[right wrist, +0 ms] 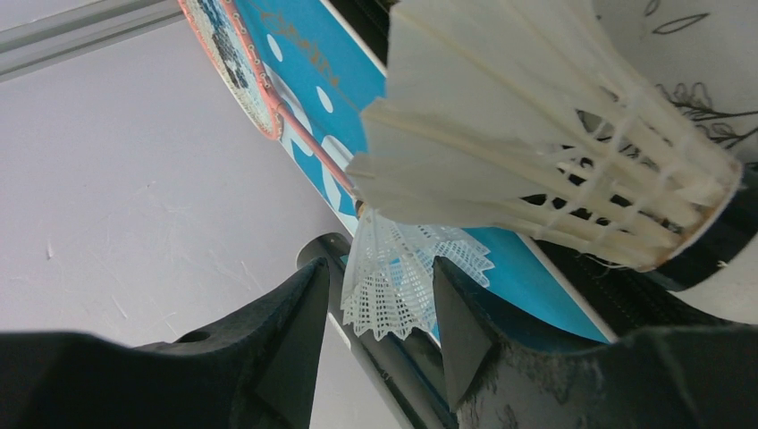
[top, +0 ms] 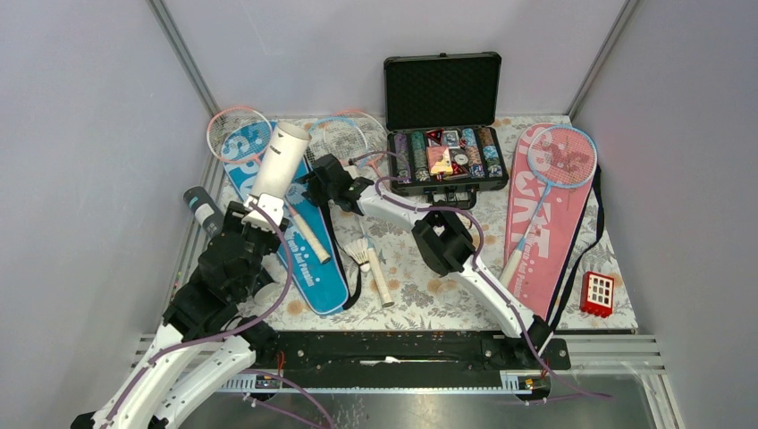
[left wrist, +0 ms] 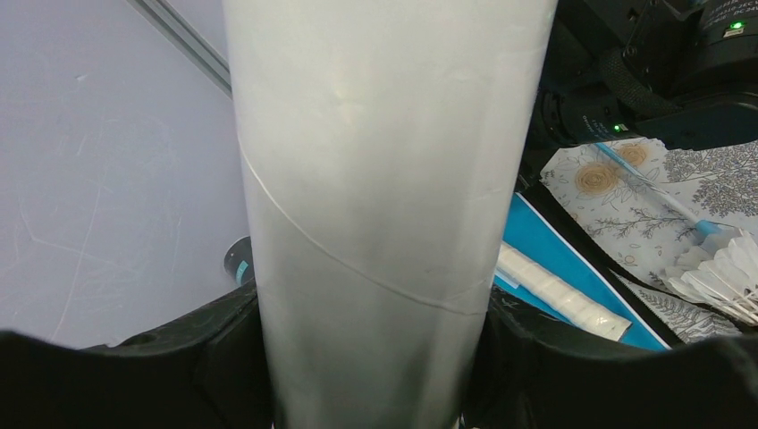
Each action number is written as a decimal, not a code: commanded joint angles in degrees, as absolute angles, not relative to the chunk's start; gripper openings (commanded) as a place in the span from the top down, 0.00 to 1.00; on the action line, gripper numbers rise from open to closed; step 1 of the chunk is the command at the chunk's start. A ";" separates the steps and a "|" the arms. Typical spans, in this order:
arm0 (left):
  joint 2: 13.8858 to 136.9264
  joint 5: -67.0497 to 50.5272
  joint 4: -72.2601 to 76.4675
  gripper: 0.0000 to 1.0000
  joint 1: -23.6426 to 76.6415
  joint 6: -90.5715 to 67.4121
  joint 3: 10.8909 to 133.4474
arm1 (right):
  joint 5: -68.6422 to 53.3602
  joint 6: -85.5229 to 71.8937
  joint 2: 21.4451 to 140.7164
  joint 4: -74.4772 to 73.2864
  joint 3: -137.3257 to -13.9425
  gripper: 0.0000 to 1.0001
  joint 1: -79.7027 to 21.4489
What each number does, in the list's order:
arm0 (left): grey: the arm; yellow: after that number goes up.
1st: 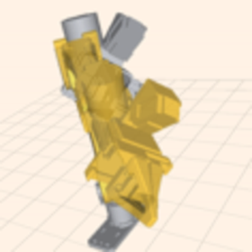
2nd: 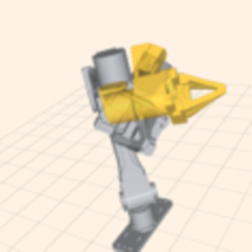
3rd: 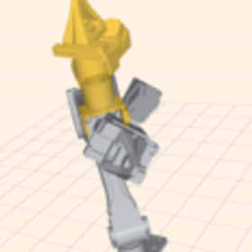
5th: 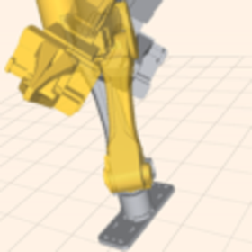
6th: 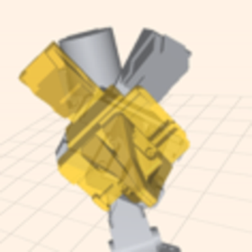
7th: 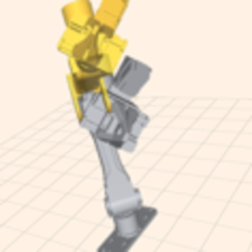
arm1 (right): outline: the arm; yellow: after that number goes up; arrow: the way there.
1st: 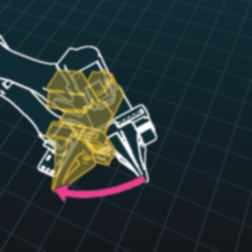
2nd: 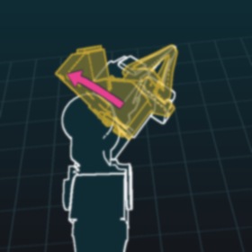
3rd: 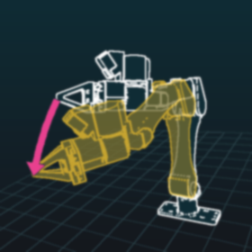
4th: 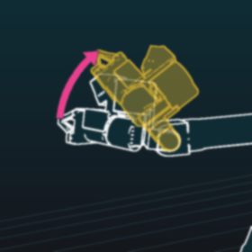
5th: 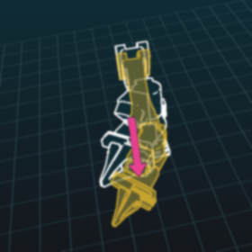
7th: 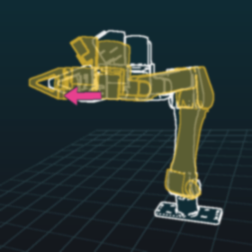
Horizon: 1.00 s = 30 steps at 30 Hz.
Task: Pack up the badminton gear
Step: Pick up the shuttlecock from the racket bag.
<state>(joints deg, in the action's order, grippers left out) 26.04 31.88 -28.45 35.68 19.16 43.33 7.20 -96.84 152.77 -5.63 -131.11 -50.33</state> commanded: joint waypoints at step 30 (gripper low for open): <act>24.62 25.85 -28.25 0.64 35.42 18.24 47.57 | -4.53 -85.89 124.44 23.98 -97.23 1.00 -40.43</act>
